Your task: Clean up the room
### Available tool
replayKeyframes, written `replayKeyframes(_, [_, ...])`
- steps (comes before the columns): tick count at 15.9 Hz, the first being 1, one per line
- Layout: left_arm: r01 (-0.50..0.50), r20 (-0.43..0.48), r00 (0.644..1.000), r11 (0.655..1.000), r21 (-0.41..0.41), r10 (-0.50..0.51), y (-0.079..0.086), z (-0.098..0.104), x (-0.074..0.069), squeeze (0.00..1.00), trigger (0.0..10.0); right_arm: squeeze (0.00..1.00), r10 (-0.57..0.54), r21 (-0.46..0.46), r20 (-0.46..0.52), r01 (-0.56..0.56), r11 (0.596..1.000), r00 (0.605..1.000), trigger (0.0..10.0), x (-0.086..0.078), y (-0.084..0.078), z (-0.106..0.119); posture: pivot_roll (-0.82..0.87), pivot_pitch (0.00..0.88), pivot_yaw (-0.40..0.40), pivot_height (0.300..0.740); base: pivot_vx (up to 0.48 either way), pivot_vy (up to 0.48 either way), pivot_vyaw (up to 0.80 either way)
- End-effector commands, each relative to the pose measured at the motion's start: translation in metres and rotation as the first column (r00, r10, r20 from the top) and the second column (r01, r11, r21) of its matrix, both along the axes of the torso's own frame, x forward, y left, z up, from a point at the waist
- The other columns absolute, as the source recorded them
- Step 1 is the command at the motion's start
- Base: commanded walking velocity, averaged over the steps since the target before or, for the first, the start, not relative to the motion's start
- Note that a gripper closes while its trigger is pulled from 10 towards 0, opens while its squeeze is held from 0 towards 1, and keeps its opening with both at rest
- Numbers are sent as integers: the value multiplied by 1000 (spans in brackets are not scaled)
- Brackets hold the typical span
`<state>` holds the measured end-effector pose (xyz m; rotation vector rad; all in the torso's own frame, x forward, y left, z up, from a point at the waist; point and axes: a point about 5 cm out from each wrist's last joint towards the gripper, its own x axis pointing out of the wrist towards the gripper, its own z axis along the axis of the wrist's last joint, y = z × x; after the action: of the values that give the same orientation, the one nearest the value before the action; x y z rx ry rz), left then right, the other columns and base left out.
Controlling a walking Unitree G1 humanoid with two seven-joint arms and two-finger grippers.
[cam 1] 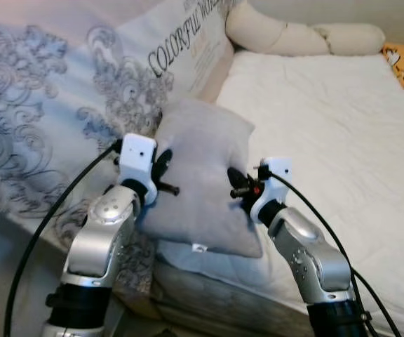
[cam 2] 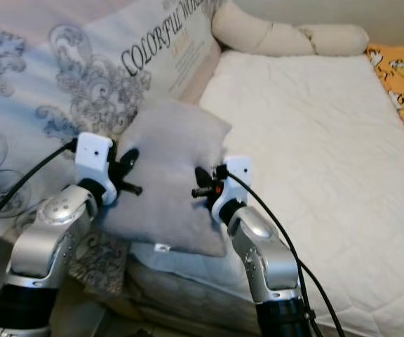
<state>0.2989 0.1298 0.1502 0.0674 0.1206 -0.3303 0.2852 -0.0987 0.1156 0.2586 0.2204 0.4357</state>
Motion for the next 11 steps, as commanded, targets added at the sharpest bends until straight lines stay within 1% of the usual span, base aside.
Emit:
replayKeyframes(1, [4,49,999,1000,9,-4,0,12,0,0,10000,0,-35,-4,30,35,999,999,10000,3,-9,5,40,0,75,740,330,0,0])
replayKeyframes(4, [8,50,999,1000,12,-8,0,12,-1,0,10000,0,-33,-12,26,33,999,999,10000,2,-10,3,42,0,73,740,295,0,0])
replayKeyframes(8, [12,39,999,999,47,-14,0,7,-4,0,10000,0,-22,-27,15,23,999,1000,10000,1,-12,0,45,0,57,740,0,0,0])
replayKeyframes(11, [20,36,999,998,54,-22,-2,5,-6,0,10000,0,-22,-31,12,22,999,1000,10000,3,-12,-1,43,0,56,740,0,0,0])
